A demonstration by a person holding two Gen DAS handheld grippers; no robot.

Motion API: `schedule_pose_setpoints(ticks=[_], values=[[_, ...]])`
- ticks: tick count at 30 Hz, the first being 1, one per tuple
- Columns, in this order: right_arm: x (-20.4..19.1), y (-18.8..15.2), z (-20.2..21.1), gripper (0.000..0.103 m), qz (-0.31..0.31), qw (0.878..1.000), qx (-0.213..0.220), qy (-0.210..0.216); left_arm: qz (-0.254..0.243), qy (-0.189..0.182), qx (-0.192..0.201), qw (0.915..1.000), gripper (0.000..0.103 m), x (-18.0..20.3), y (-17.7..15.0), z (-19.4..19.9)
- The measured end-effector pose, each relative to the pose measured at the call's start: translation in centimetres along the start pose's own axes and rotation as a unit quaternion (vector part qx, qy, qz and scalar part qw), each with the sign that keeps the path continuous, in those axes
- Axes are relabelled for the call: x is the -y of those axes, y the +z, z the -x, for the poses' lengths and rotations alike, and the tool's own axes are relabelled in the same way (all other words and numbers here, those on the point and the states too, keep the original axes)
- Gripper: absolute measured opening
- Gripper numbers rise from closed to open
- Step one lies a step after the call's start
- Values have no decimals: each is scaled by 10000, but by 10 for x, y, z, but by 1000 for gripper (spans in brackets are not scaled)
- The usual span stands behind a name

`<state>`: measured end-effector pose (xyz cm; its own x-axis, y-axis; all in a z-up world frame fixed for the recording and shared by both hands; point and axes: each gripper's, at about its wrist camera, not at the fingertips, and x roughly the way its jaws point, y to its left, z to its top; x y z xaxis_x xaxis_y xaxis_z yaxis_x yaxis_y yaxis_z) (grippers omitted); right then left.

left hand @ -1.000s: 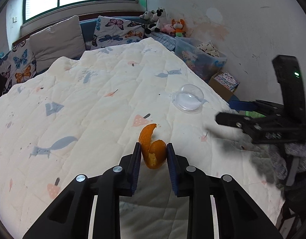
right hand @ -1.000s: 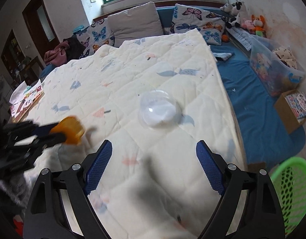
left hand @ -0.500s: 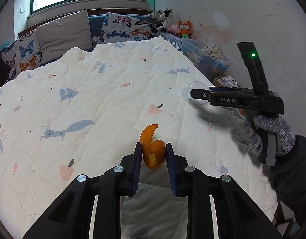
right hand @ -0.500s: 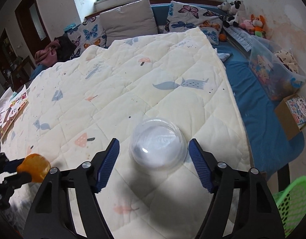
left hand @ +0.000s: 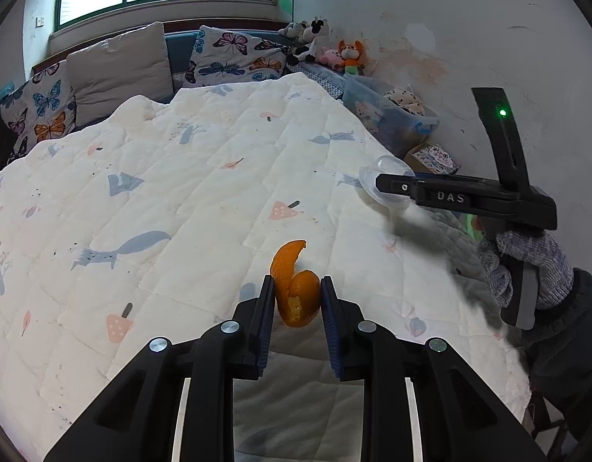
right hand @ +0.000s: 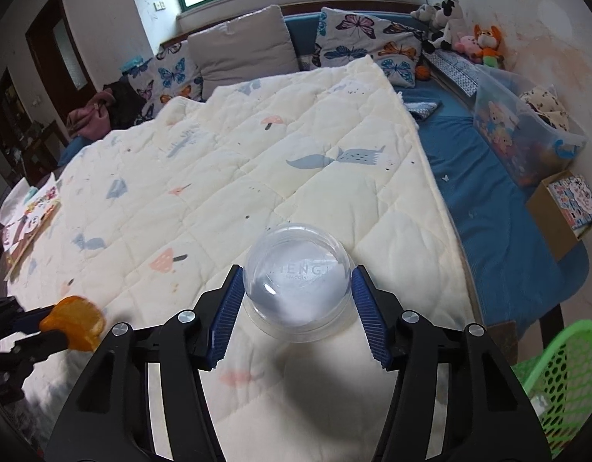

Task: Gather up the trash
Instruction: 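Drop the clear dome into the basket with the right tool while the left carries the orange peel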

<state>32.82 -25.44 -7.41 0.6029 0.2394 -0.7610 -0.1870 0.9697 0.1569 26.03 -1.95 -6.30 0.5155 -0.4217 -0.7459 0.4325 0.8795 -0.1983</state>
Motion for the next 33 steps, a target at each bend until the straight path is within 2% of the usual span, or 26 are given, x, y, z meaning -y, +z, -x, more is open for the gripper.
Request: schedule_pose_setpoints(ticks=[7, 16, 24, 33], values=[[9, -26, 40, 58, -66, 9999, 96, 36, -218, -180, 43, 9996, 23, 32, -1, 6], [46, -77, 95, 58, -449, 9987, 213, -139, -596, -492, 47, 9970, 23, 88, -4, 8], [95, -125, 139, 58, -775, 9953, 205, -535, -930, -838, 6, 9921, 23, 144, -4, 2], [164, -172, 176, 58, -1406, 9841, 146, -1077, -1222, -1160, -81, 9857, 23, 200, -2, -13]])
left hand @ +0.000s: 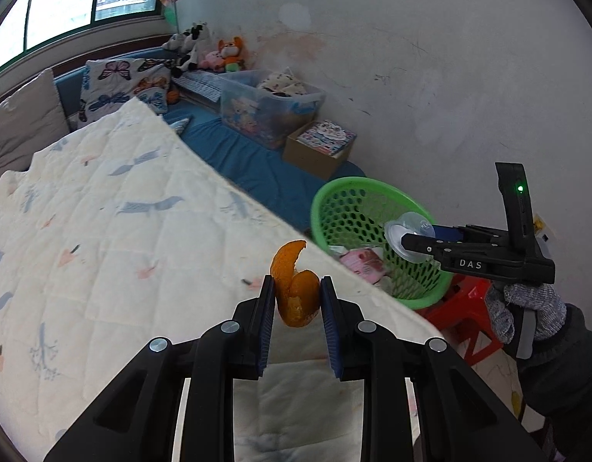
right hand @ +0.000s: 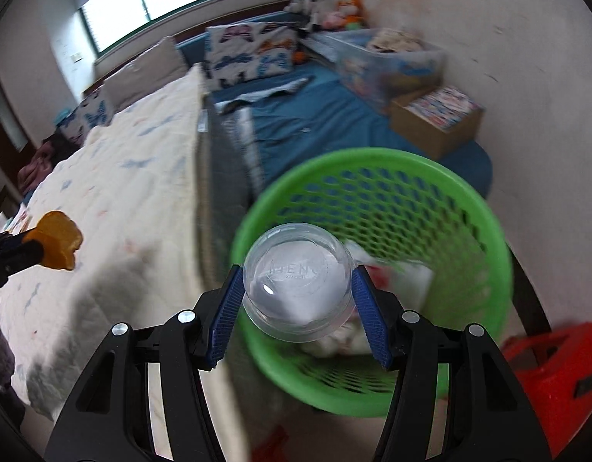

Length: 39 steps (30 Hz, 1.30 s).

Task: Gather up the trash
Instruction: 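Drop the clear dome into the basket with the right tool while the left carries the orange peel, then lower the orange peel into the basket and open the left tool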

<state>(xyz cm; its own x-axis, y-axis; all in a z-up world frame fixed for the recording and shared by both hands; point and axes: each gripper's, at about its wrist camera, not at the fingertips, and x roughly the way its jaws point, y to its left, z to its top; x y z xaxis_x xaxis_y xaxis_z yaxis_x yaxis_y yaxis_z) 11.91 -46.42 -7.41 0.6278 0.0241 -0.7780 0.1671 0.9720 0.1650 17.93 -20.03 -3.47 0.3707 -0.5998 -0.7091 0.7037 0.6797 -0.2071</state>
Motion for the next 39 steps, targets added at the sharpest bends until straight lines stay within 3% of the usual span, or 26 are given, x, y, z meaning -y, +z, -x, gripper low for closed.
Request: schedule_pose_setpoints(ticks=[13, 28, 39], values=[[68, -19, 9, 63, -713, 9971, 1, -279, -397, -269, -234, 9986, 23, 57, 25, -44], [89, -25, 36, 70, -877, 9956, 205, -259, -577, -413, -632, 9955, 23, 96, 49, -103], [86, -32, 43, 73, -856, 9959, 259, -129, -567, -453, -892, 9934, 24, 106, 47, -131]])
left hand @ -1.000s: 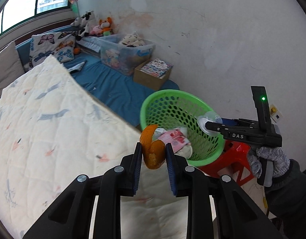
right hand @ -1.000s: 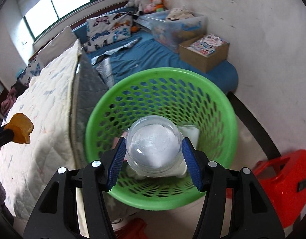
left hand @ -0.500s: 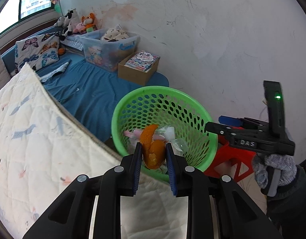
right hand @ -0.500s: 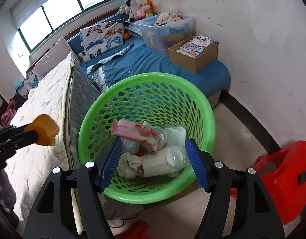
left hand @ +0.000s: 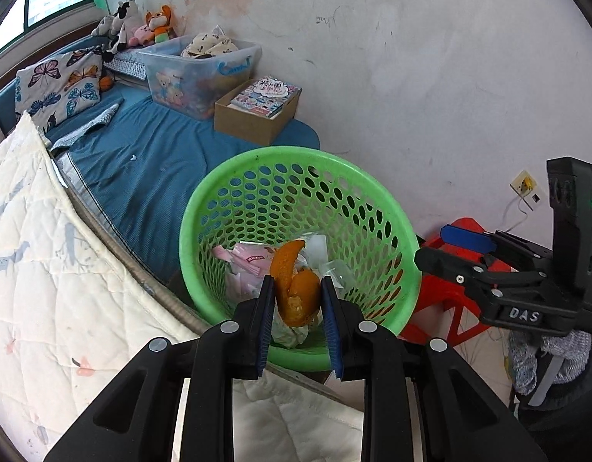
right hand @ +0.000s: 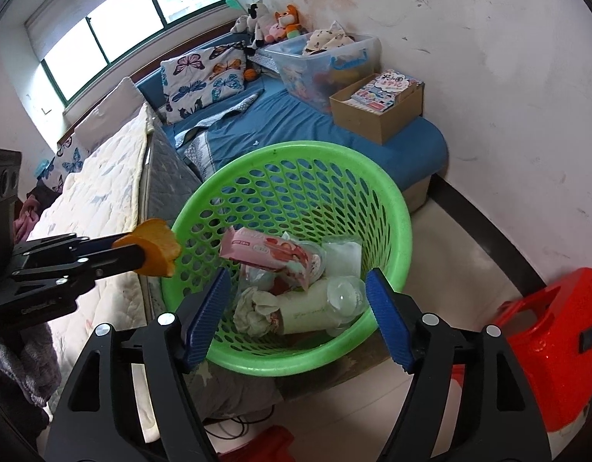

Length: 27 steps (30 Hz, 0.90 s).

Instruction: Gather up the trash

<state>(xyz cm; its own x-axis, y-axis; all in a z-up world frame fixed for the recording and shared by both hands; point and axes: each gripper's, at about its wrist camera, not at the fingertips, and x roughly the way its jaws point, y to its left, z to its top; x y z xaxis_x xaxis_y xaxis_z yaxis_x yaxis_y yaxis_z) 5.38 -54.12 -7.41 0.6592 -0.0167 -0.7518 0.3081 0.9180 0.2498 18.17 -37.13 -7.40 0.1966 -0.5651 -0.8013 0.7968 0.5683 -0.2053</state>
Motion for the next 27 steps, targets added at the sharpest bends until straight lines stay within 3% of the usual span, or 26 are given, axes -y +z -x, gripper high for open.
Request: schedule_pose_setpoints(ticks=[6, 8, 17, 27], values=[[-1, -2, 2, 74, -7, 10000, 16, 28, 93, -38, -49, 9999, 31, -3, -1, -5], [-1, -2, 3, 74, -28, 10000, 18, 34, 139, -73, -38, 9999, 44, -4, -2, -5], [-5, -7, 9, 74, -19, 10000, 31, 78, 206, -40, 117, 9997, 48, -10, -8, 11], [-39, -14, 20, 79, 272, 9992, 75, 286, 454, 156, 458, 9978, 58, -29, -27, 54]])
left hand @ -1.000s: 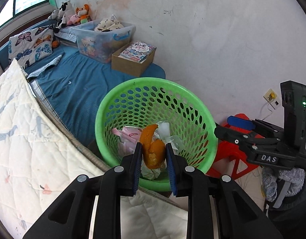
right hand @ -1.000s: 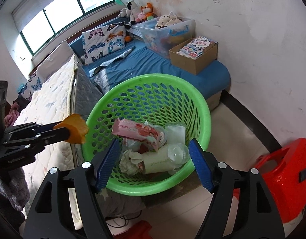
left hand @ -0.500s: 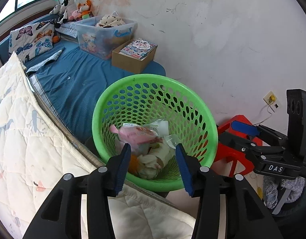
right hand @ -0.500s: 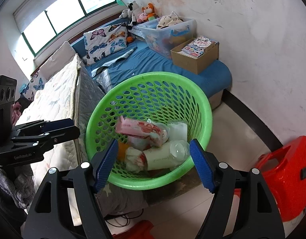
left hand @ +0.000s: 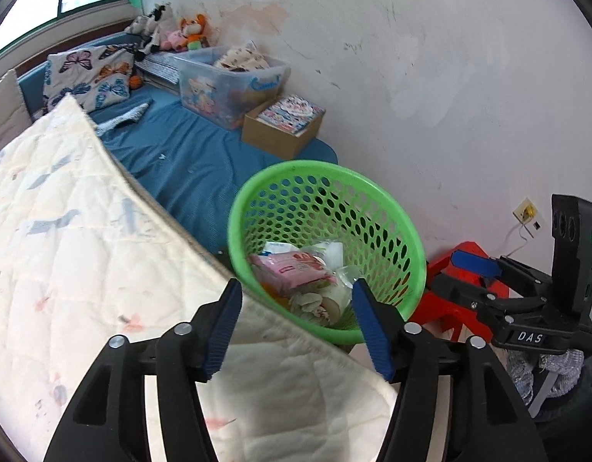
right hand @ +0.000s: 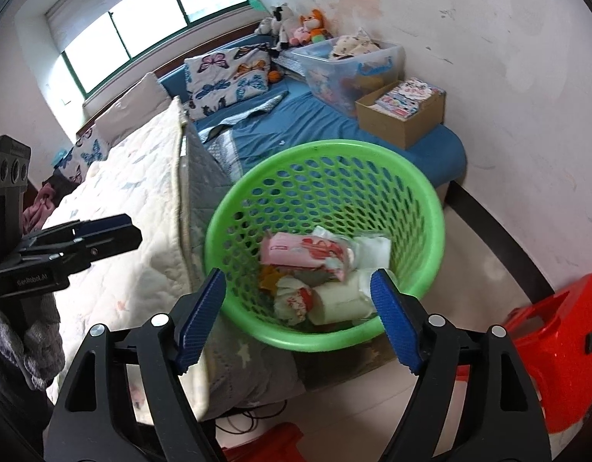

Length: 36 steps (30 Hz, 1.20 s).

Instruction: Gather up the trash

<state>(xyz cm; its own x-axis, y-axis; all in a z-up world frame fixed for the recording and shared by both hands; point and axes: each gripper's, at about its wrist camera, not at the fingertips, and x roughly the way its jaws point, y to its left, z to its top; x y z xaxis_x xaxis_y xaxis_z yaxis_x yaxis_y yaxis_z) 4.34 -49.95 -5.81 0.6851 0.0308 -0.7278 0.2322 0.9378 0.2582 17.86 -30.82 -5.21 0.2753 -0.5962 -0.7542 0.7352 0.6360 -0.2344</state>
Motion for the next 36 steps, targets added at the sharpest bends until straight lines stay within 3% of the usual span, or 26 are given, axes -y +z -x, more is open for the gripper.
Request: schedule_pose_setpoints(ticks=[18, 28, 36], values=[[-81, -9, 2, 87, 731, 9969, 65, 298, 231, 789, 761, 9937, 90, -29, -40, 92], [-122, -20, 4, 95, 1021, 9940, 87, 390, 463, 1510, 1077, 9816, 95, -51, -73, 143], [-154, -27, 10, 98, 1307, 9908, 68, 346, 913, 1754, 1287, 9718, 96, -70, -105, 176]])
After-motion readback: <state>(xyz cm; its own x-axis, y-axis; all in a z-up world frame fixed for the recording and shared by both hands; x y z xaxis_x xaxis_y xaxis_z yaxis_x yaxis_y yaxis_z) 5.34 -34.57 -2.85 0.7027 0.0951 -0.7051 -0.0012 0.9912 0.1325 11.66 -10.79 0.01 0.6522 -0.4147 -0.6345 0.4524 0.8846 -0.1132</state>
